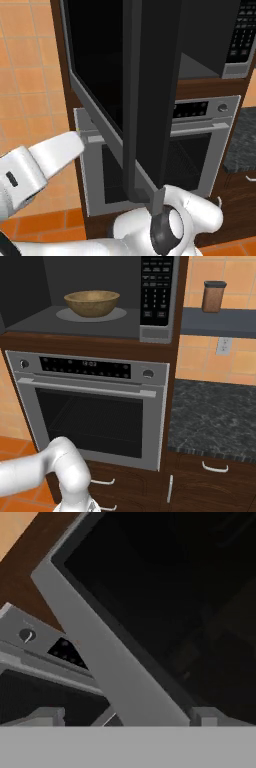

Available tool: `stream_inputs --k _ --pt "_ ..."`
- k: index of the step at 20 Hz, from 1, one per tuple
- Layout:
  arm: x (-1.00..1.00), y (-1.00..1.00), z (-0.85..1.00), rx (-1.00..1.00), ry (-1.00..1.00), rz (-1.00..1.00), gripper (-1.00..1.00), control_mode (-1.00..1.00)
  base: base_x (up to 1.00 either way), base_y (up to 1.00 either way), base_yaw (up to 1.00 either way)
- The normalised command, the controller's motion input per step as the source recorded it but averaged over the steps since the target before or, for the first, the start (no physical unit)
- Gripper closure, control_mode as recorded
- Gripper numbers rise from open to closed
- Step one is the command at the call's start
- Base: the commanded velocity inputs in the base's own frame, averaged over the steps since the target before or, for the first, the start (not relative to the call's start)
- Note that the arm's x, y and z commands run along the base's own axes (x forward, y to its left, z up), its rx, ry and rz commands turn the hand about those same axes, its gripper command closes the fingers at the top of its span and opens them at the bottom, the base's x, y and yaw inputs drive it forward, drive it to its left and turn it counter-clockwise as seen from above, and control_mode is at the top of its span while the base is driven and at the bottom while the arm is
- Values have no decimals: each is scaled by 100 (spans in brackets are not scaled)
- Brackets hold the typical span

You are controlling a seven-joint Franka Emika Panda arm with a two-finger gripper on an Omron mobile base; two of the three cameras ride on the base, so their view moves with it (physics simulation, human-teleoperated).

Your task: Open the microwave, place the bowl with waffle inside the microwave, then close the microwave door and turn it on.

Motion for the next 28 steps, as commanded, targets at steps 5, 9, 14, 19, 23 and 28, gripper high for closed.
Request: stream_inputs --k 5,9,14,19,23,28 --pt "-16 -84 25 23 -28 0 -100 -100 0 0 0" --pt "-18 -83 50 26 -30 0 -100 -100 0 0 0" --pt "-46 -99 43 28 -30 2 -100 -100 0 0 0" --pt "-38 -100 31 34 -28 8 -100 -100 0 0 0" --pt "3 -100 2 39 -21 14 -100 -100 0 0 0" --pt "75 -84 0 36 -2 8 -100 -100 0 0 0"
